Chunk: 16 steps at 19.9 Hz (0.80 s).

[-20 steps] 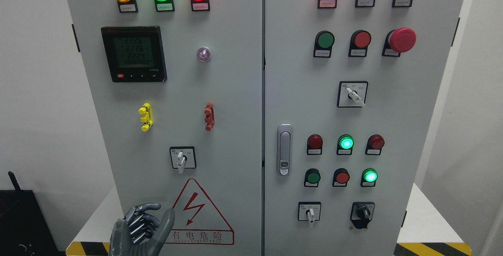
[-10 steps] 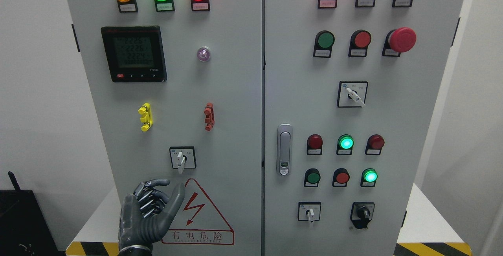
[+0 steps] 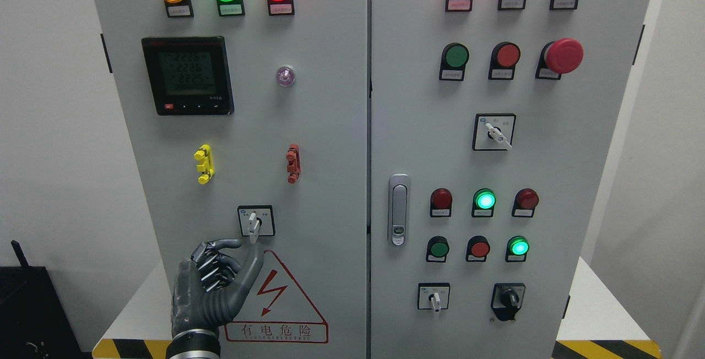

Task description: Turn on light switch 1

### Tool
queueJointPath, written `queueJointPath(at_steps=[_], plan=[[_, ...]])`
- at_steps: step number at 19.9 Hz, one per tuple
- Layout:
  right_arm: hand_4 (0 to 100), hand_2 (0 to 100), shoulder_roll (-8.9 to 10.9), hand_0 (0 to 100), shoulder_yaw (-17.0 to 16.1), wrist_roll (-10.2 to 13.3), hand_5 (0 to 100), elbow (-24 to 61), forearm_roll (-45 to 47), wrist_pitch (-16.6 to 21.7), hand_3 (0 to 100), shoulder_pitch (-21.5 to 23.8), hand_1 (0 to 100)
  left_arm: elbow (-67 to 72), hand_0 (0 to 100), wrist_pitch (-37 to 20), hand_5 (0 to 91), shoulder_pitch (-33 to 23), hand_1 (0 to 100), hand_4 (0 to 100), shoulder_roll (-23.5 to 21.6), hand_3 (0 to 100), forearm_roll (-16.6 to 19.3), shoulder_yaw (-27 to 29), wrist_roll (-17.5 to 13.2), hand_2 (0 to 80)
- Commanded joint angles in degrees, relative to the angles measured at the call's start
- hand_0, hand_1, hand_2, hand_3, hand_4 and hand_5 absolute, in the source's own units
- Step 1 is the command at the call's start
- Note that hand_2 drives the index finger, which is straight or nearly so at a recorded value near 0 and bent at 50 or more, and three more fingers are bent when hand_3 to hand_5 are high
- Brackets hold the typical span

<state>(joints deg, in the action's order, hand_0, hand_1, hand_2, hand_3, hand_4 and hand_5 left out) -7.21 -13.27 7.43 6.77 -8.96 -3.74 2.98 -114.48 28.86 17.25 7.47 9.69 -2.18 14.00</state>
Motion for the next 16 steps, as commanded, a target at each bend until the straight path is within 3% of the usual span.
queueJointPath(at_steps=[1, 16], plan=[[0, 0, 0.00, 31, 0.0, 0.0, 0, 0.0, 0.0, 0.0, 0, -0.1, 0, 0.7, 10, 0.2, 81.4, 1.1, 69, 91, 0.6, 84, 0.2, -0.6, 0.1, 47.0], [0, 0, 0.00, 31, 0.0, 0.0, 0, 0.0, 0.0, 0.0, 0, 0.0, 0, 2.3, 13, 2.2, 82.4, 2.9, 69, 92, 0.7, 85, 0.3, -0.5, 0.5, 48.2]])
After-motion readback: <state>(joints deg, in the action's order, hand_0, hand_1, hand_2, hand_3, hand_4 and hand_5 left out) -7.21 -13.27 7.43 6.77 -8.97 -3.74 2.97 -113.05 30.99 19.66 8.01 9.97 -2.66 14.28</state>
